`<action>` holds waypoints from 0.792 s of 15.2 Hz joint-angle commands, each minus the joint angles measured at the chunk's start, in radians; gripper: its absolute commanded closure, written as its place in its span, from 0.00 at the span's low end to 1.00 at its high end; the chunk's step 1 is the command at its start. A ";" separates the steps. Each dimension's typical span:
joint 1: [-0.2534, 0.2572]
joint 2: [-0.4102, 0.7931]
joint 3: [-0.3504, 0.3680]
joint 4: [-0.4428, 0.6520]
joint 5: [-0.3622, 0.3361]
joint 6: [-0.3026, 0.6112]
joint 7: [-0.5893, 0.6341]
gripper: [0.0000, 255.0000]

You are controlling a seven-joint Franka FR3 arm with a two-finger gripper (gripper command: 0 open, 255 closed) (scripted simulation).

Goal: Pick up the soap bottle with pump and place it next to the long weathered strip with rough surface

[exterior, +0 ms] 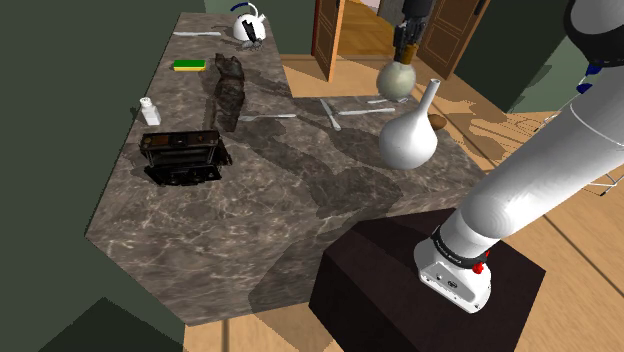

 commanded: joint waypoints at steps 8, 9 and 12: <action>0.000 0.023 -0.002 0.148 0.008 -0.125 -0.008 1.00; -0.001 0.027 -0.003 0.166 0.009 -0.140 -0.009 1.00; -0.001 0.041 -0.004 0.222 0.013 -0.183 -0.012 1.00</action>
